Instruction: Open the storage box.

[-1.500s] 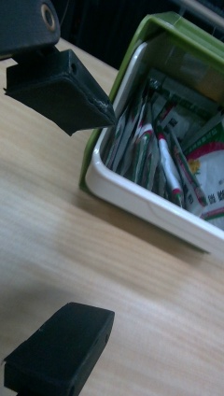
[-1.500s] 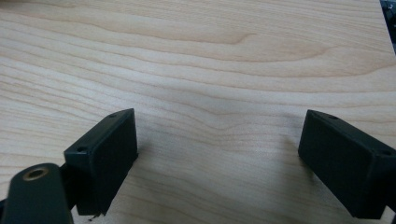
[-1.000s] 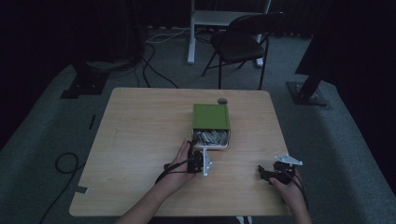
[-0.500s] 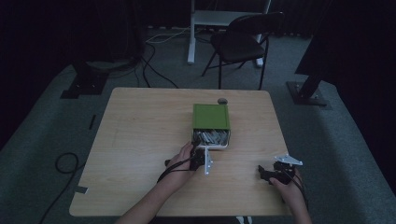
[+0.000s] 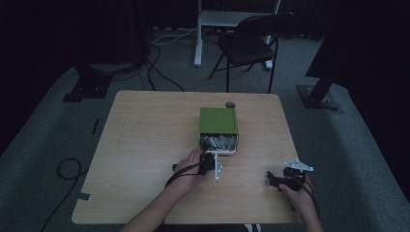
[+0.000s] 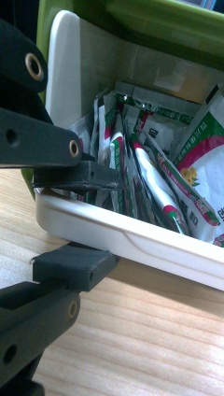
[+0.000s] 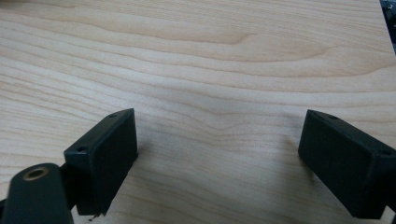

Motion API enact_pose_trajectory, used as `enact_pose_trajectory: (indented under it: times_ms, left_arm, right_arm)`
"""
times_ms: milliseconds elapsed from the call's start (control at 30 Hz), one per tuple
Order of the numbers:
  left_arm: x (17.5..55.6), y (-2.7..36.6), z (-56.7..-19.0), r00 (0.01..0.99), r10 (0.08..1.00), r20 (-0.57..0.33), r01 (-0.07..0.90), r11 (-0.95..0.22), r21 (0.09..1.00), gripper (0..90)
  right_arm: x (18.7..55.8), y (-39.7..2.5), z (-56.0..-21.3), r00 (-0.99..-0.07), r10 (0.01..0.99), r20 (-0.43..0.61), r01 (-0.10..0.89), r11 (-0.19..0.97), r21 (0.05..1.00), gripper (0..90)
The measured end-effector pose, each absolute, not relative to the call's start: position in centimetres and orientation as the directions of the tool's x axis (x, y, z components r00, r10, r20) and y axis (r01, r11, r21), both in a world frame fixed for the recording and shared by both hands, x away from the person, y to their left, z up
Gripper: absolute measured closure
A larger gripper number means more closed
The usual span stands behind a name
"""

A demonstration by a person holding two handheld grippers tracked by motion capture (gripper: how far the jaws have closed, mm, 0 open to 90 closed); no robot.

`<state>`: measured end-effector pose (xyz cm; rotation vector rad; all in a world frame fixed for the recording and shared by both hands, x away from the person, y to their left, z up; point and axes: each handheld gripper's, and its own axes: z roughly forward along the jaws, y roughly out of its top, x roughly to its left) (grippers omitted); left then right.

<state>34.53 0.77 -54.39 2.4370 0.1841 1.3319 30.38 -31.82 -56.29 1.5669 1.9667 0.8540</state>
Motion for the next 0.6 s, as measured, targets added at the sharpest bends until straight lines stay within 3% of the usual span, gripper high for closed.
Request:
enact_pose_trajectory:
  times_ms: [600]
  left_arm:
    - [34.00,0.70,-54.04,0.568,0.266,0.779,-0.054,-0.933,0.357,66.4]
  right_arm:
    - [30.38,-31.82,-56.29,-0.228,0.974,0.011,0.673,0.149,0.724,11.4]
